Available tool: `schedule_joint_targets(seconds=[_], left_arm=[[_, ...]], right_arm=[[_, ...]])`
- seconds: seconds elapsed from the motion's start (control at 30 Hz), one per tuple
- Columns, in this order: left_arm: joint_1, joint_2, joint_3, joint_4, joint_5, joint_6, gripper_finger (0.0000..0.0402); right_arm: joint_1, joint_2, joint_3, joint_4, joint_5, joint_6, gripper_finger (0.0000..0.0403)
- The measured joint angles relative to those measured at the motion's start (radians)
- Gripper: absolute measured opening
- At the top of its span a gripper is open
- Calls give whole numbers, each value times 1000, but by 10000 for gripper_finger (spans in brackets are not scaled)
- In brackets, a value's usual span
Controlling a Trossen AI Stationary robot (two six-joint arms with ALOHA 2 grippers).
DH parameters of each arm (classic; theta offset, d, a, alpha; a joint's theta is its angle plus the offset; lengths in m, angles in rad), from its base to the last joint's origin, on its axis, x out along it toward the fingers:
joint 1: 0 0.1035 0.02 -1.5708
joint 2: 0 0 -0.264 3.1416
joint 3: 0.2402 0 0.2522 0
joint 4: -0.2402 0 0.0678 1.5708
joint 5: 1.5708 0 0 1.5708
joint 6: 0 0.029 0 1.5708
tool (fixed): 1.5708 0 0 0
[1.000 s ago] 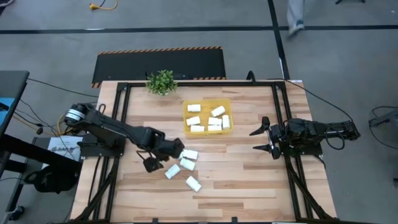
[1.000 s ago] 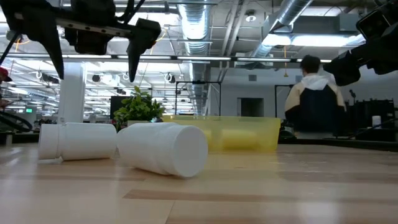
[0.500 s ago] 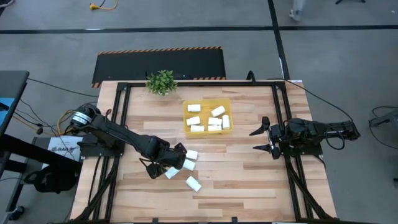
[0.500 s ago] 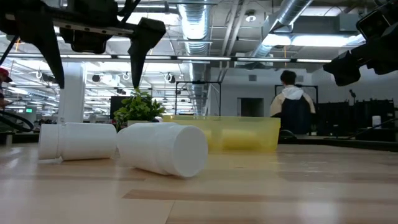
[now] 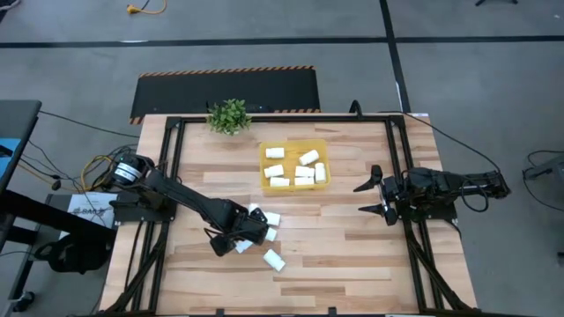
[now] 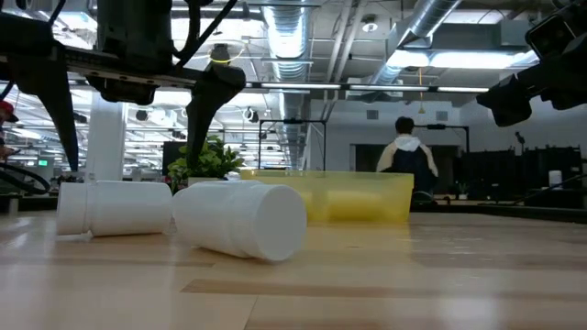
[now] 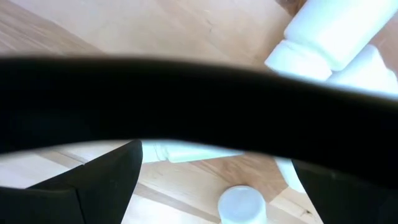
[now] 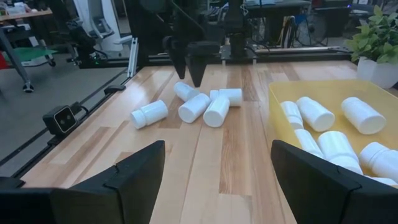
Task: Pick and place pill bottles into a basket
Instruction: Put the white pill bottle into the yellow bin
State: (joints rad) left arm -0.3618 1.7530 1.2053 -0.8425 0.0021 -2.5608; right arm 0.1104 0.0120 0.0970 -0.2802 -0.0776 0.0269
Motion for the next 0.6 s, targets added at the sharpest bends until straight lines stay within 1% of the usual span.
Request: schedule_joint_targets(seconds=[0.6], left_arm=[[-37,0,0,-5,12,-72,394]], right_arm=[[0,0,0,-1,0,0,286]])
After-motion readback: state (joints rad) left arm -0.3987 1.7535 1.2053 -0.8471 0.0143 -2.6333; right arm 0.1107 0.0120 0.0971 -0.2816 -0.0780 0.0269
